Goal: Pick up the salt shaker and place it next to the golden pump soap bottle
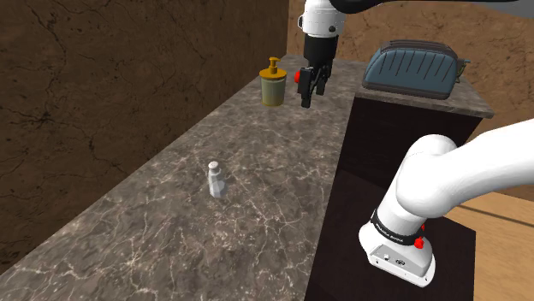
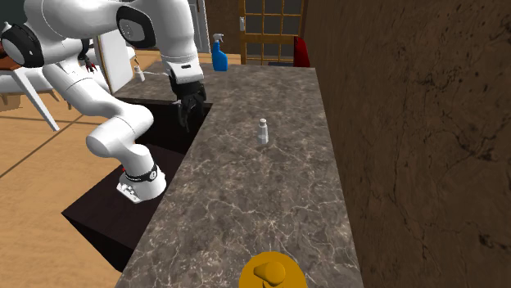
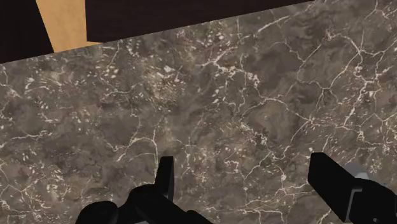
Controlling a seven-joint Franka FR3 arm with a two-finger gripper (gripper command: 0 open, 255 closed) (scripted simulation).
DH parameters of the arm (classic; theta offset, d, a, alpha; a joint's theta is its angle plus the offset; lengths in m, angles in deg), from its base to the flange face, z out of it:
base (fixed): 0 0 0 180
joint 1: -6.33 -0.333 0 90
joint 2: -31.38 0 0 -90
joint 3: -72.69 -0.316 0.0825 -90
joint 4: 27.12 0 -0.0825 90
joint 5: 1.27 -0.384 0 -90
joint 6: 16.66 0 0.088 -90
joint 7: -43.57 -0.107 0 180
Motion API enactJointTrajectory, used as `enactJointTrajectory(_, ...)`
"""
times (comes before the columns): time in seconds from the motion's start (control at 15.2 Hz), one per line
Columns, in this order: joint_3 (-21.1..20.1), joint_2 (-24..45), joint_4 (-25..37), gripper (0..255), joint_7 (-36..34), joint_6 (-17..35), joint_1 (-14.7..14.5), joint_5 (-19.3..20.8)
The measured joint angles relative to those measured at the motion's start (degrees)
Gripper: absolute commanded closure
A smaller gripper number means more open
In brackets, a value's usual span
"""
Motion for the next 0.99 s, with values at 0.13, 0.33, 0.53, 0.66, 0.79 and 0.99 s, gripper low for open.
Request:
enactJointTrajectory(0.13, -0.28, 0.32, -0.31, 0, -0.16, 0.88, -0.25, -0.37)
enactJointTrajectory(0.33, -2.16, 1.5, -1.98, 0, -1.34, 5.23, -1.75, -2.53)
enactJointTrajectory(0.53, -3.81, 2.94, -4.71, 0, -1.87, 11.2, -3.27, -4.61)
enactJointTrajectory(0.66, -5.43, 4.73, -5.46, 0, -2.68, 15.13, -4.47, -6.16)
enactJointTrajectory(0.79, -6.65, 5.93, -6.1, 0, -3.08, 18.36, -5.54, -7.45)
enactJointTrajectory(0.99, -8.95, 9.3, -6.79, 0, -3.88, 24.49, -7.12, -9.33)
